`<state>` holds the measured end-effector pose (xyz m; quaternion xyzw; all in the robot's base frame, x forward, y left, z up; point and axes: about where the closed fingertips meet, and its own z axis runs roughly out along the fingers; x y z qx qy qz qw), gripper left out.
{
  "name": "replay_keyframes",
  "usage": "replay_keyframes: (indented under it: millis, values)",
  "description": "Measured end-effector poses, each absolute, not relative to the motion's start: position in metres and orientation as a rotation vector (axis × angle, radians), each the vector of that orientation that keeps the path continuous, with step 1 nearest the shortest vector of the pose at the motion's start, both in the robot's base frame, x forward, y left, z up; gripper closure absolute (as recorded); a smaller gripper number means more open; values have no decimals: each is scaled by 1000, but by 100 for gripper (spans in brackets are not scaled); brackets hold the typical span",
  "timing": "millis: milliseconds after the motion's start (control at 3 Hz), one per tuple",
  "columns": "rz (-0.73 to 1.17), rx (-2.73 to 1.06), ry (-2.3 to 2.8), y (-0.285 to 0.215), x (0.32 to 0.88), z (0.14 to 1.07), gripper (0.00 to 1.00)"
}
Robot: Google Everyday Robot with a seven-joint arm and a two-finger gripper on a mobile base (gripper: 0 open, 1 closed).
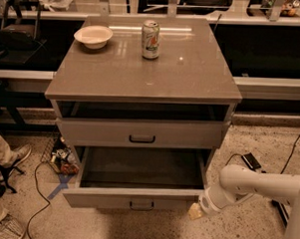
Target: Close middle drawer
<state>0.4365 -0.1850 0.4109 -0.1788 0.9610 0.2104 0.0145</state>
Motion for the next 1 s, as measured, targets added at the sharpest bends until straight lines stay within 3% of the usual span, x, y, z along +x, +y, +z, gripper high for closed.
replay_keyframes:
  millis: [1000]
  values:
    - [610,-439,2882,-176,492,394,100]
